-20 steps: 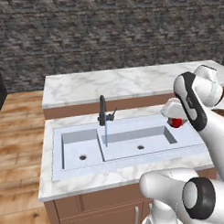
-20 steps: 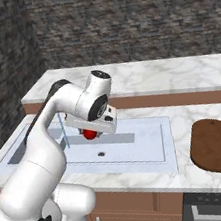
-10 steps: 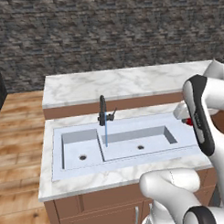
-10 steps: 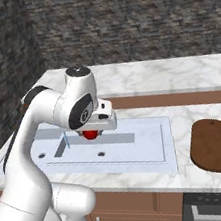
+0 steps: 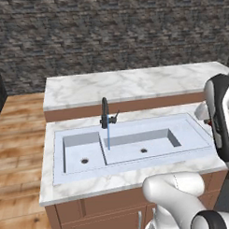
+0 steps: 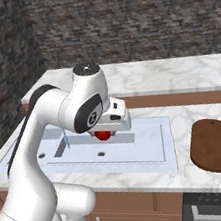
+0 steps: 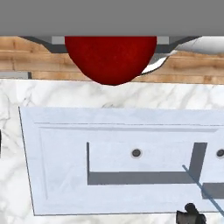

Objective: Pick the apple from the sink and place it on the cutting board to airdry. Then turn off the sink faucet.

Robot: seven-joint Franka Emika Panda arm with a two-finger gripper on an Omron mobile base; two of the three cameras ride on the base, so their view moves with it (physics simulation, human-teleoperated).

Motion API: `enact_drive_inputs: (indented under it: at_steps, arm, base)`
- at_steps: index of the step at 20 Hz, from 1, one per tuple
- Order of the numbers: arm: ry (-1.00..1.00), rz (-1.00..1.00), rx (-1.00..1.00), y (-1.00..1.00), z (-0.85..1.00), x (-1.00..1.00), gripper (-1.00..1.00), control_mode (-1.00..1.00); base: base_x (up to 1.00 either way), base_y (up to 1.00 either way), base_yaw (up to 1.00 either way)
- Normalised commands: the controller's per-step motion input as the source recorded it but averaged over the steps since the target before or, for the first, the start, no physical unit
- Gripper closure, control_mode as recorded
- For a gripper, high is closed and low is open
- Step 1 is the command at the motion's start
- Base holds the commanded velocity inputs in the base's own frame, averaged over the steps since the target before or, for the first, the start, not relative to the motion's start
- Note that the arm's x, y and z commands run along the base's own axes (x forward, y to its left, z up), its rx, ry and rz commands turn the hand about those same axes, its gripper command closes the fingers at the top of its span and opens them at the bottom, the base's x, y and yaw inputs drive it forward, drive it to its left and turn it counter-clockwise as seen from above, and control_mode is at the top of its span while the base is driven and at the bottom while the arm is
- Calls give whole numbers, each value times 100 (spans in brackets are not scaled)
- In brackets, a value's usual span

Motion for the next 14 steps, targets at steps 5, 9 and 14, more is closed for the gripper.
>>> enact_drive_inputs:
  at_steps: [5,9,14]
  arm:
    - [7,-18,7,-58,0,0,100,-100]
    - [1,-14,3,-55,0,0,100,-100]
    - [-5,-6,-2,-50,-3,0,100,-100]
  base:
    - [0,0,0]
    - [0,0,0]
    - [0,0,0]
